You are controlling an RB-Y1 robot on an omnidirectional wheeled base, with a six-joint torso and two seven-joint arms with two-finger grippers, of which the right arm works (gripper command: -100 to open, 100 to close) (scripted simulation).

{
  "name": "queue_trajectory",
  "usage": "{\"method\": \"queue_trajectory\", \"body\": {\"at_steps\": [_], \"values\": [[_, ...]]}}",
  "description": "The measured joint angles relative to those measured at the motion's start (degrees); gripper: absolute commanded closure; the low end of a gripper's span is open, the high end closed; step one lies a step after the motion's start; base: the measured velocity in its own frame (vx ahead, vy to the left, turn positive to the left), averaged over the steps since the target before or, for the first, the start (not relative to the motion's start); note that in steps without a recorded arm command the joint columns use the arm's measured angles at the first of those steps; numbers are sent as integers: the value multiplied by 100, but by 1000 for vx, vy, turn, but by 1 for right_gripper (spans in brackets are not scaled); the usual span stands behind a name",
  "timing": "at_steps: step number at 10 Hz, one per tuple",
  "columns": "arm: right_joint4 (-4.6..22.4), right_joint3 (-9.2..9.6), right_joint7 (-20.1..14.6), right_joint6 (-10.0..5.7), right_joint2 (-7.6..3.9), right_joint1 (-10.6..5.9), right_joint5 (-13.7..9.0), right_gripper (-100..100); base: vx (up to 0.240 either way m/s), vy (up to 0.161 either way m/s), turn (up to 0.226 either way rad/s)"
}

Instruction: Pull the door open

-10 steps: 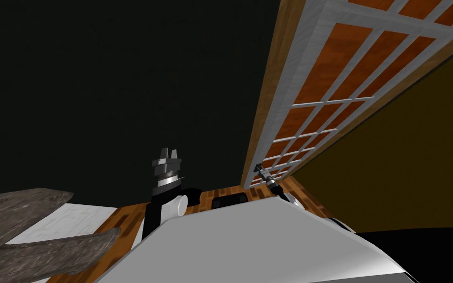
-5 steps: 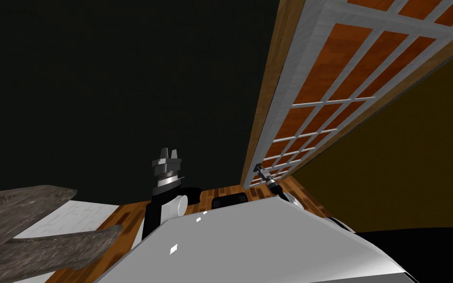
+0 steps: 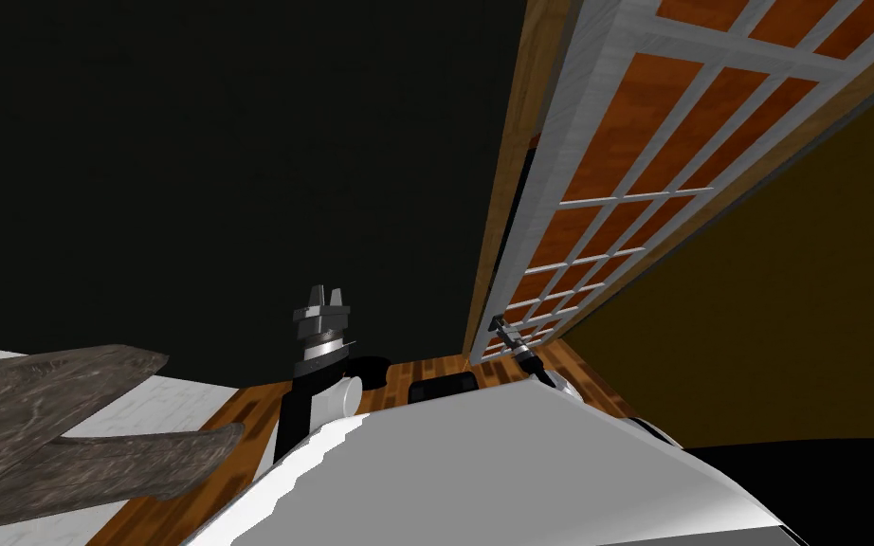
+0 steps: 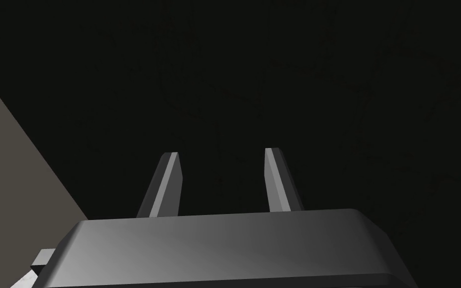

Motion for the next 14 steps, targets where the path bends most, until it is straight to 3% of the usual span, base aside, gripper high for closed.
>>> {"method": "queue_trajectory", "body": {"at_steps": [2, 4, 9, 11, 13, 14], "values": [[125, 14, -263, -47, 19, -77, -61, 100, -52, -20, 26], [-58, 40, -581, 60, 43, -6, -124, 100, -50, -25, 35], [93, 77, -1238, 24, 89, -137, -282, 100, -56, -20, 28], [-54, 100, -1497, 129, 107, -86, -331, 100, -56, -29, 44], [64, 115, -1775, 77, 126, -170, -407, 100, -59, -21, 41], [-1, 124, -1922, 103, 138, -138, -448, 100, -42, -20, 13]]}}
